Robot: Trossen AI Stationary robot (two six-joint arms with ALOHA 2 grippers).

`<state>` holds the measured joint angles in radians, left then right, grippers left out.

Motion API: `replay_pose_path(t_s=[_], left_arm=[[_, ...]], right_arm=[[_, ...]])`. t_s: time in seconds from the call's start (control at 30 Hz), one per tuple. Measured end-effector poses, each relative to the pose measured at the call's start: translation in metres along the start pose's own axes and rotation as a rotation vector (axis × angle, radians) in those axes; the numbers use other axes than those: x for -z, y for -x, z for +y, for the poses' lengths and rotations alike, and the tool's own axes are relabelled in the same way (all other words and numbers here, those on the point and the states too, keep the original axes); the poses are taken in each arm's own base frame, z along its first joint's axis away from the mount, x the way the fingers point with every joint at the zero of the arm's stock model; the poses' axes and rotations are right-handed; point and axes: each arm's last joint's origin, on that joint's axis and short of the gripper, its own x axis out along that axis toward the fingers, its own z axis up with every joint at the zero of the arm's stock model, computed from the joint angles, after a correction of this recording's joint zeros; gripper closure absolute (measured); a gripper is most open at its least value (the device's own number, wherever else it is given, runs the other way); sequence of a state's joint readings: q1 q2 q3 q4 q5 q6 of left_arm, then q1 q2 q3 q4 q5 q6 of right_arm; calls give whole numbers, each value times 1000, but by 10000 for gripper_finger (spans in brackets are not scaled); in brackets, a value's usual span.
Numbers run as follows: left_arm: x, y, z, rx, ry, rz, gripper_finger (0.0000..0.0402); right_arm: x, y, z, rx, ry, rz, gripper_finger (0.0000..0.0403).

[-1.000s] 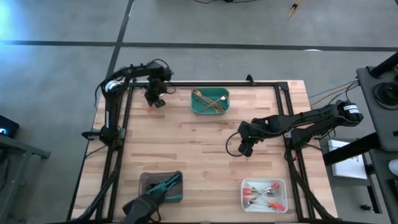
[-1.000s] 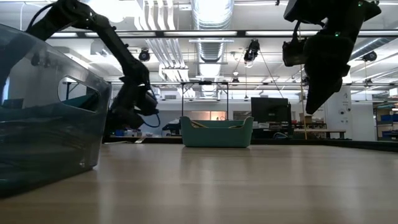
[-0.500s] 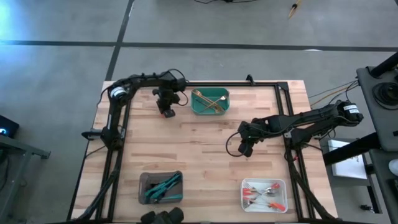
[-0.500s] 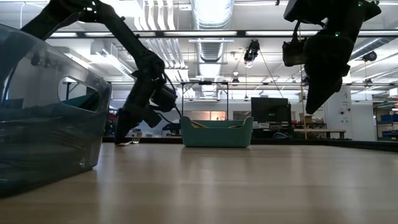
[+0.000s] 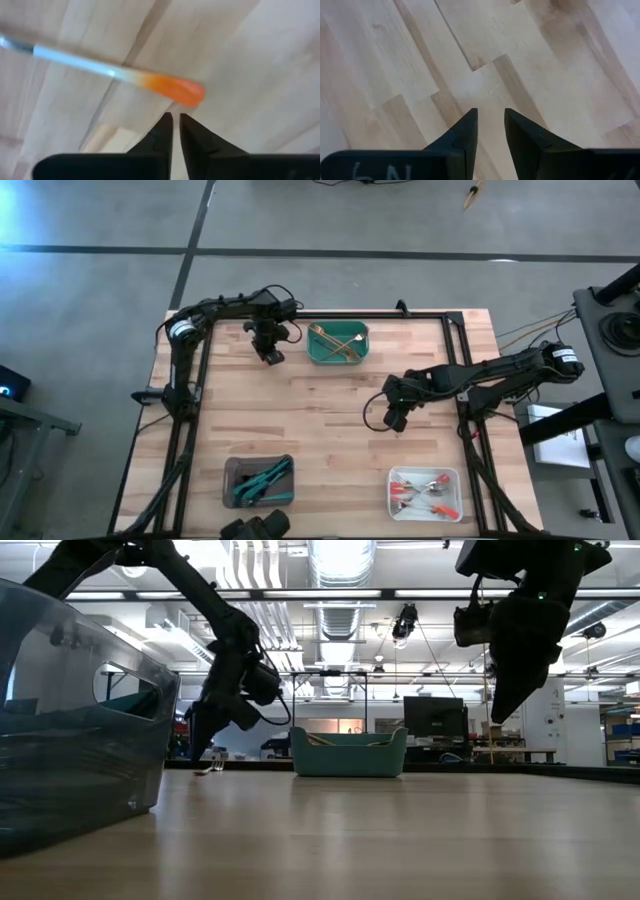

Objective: Sort silverware by color (type)
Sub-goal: Put the orange fork into the white bin

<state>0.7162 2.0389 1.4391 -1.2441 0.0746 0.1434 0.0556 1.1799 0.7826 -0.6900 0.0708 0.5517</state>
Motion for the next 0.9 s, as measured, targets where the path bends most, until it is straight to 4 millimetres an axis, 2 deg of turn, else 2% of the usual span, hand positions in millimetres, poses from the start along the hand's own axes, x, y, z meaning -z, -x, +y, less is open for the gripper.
replay_pose_path(t_s=[0.2, 0.47, 0.67, 0.9], left_arm=[[5, 6, -1, -4, 56, 10, 330], [-8, 7, 2, -21, 238, -133, 255], [-12, 8, 9, -135, 422, -199, 245], [-20, 2, 21, -128, 598, -286, 251]], right_arm=[[-6, 1, -11, 18, 40, -10, 314], [-9, 13, -36, 62, 16, -19, 314], [-6, 26, -54, 101, -53, -6, 314], [-7, 30, -66, 121, -40, -12, 314]])
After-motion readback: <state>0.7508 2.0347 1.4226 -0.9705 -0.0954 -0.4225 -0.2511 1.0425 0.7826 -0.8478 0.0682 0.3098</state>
